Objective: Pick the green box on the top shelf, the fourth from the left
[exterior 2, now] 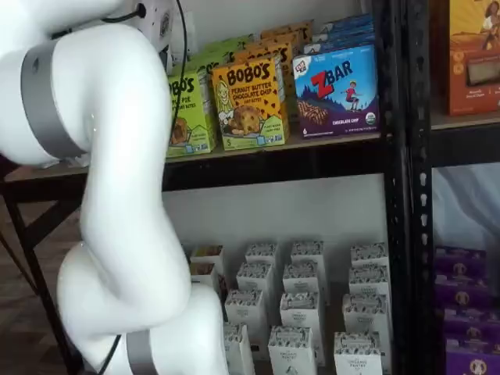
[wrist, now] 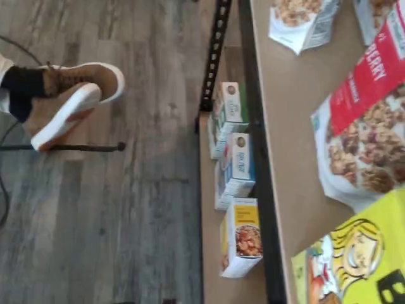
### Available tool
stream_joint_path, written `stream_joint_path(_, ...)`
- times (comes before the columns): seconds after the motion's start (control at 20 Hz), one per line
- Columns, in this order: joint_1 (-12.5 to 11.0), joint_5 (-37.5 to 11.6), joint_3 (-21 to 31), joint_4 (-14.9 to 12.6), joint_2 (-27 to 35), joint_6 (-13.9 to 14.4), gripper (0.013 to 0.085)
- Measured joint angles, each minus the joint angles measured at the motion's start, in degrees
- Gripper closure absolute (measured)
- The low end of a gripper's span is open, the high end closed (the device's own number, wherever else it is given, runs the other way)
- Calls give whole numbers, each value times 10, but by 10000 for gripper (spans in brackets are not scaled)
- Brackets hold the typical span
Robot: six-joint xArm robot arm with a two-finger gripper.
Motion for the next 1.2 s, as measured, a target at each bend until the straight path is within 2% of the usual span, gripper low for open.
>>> stream_joint_path(0.6, 6, -39, -30, -19, 36, 2, 130)
stream_joint_path(0.85, 11, -75, -23, -21, 38, 4, 130)
stream_joint_path(1.2, 15, -76, -39, -30, 56, 6, 130)
